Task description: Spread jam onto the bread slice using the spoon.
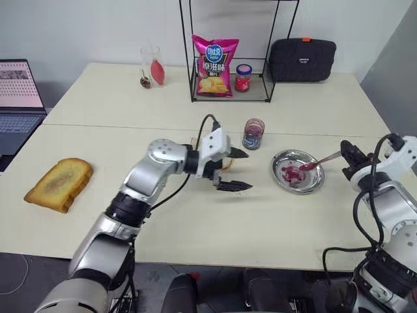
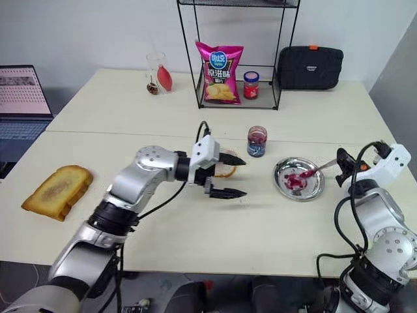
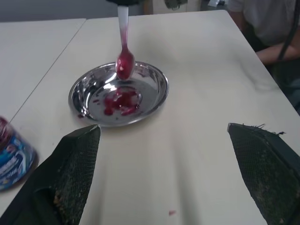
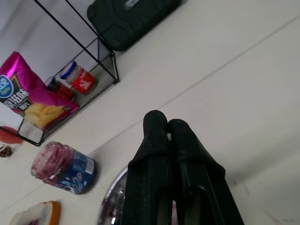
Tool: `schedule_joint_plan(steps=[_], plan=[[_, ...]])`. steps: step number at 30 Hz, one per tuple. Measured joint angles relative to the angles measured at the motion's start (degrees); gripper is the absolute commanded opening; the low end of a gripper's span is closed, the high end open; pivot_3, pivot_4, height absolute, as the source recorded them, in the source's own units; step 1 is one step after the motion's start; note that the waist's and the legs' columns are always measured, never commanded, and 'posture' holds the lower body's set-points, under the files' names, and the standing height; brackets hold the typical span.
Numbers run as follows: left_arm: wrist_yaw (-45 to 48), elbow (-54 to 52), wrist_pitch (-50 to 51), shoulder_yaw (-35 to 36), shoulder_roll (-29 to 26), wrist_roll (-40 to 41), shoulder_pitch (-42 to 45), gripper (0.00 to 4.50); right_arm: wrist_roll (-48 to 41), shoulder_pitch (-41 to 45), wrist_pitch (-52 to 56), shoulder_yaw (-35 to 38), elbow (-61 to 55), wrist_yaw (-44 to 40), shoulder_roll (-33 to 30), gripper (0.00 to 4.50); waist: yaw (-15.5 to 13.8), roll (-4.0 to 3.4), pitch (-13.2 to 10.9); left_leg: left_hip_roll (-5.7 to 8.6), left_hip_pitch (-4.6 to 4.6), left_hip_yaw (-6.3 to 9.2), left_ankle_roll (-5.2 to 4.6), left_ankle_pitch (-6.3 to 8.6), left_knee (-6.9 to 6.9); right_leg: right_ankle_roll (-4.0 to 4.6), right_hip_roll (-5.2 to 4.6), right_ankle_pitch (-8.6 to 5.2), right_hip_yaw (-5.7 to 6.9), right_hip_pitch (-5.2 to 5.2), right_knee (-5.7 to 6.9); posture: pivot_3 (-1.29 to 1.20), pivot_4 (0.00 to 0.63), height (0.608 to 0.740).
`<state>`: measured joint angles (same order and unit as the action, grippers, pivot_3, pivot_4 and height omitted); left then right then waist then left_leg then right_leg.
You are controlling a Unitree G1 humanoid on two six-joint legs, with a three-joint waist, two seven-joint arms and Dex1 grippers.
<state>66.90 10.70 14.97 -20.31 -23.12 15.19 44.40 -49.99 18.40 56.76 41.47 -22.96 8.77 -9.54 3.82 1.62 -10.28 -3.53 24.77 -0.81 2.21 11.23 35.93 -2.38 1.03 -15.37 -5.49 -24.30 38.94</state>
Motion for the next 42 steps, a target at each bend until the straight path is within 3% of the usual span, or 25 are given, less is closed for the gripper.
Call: schedule_joint_plan(steps=[3,4,5,23,34,39,42], plan=[[-0.03,2.01,-1.79,-0.09,0.96,-1.39,0.01,4.5,2.87,-1.56,-5.59,-1.54,5.88,-3.6,-0.93,0.07,0.24,-0.01,0.0,0.01,0.0,-0.01,0.0,0.0,0.03,-0.03,-0.01,0.02,-0.02,0.0,0.02,0.0,0.15,0.74],[-0.03,2.33,-1.98,-0.05,1.0,-1.5,0.02,4.5,3.17,-1.57,-6.53,-1.68,6.64,-4.09,-1.04,0.47,0.26,-0.02,0.01,0.02,0.0,-0.02,0.0,0.0,0.03,-0.04,-0.01,0.02,-0.03,0.0,0.03,0.0,0.15,0.74],[-0.04,2.93,-2.15,0.06,1.17,-1.75,0.05,4.5,3.59,-1.57,-7.94,-2.18,7.61,-5.0,-1.46,0.48,0.27,-0.03,0.01,0.02,0.0,-0.01,0.0,0.0,0.03,-0.04,-0.01,0.02,-0.01,0.01,0.03,0.0,0.15,0.74],[-2.53,3.13,-2.45,2.73,2.18,-2.62,-0.29,4.5,5.98,-1.5,-14.87,-7.38,17.91,-12.38,-8.25,4.44,-0.04,-0.03,0.01,0.05,-0.02,0.02,0.0,0.0,0.06,-0.05,-0.03,0.02,0.01,0.09,0.01,0.0,0.15,0.74],[-3.92,2.06,-1.17,4.26,0.07,-2.63,-1.16,4.5,6.01,-0.78,-14.59,-8.83,21.02,-13.67,-12.37,4.48,-0.2,-0.06,0.0,0.05,-0.03,0.01,0.0,0.0,0.07,-0.05,-0.03,0.02,0.0,0.1,0.02,0.0,0.15,0.74],[-4.96,1.36,3.49,9.38,-5.89,-1.82,-1.14,4.5,5.26,1.65,-10.04,-8.33,18.34,-15.76,-23.19,4.48,-0.07,-0.12,-0.04,0.02,-0.07,0.03,0.0,0.0,0.07,-0.04,-0.01,0.02,0.02,0.1,0.05,0.0,0.15,0.74],[-4.38,1.46,6.61,13.06,-11.41,-0.87,-1.16,4.5,4.07,0.03,-5.83,-13.25,11.34,-25.01,-34.52,4.48,0.0,-0.18,-0.08,-0.03,-0.08,0.06,0.0,0.0,0.03,0.0,0.04,-0.01,0.05,0.09,0.03,0.0,0.15,0.74]])
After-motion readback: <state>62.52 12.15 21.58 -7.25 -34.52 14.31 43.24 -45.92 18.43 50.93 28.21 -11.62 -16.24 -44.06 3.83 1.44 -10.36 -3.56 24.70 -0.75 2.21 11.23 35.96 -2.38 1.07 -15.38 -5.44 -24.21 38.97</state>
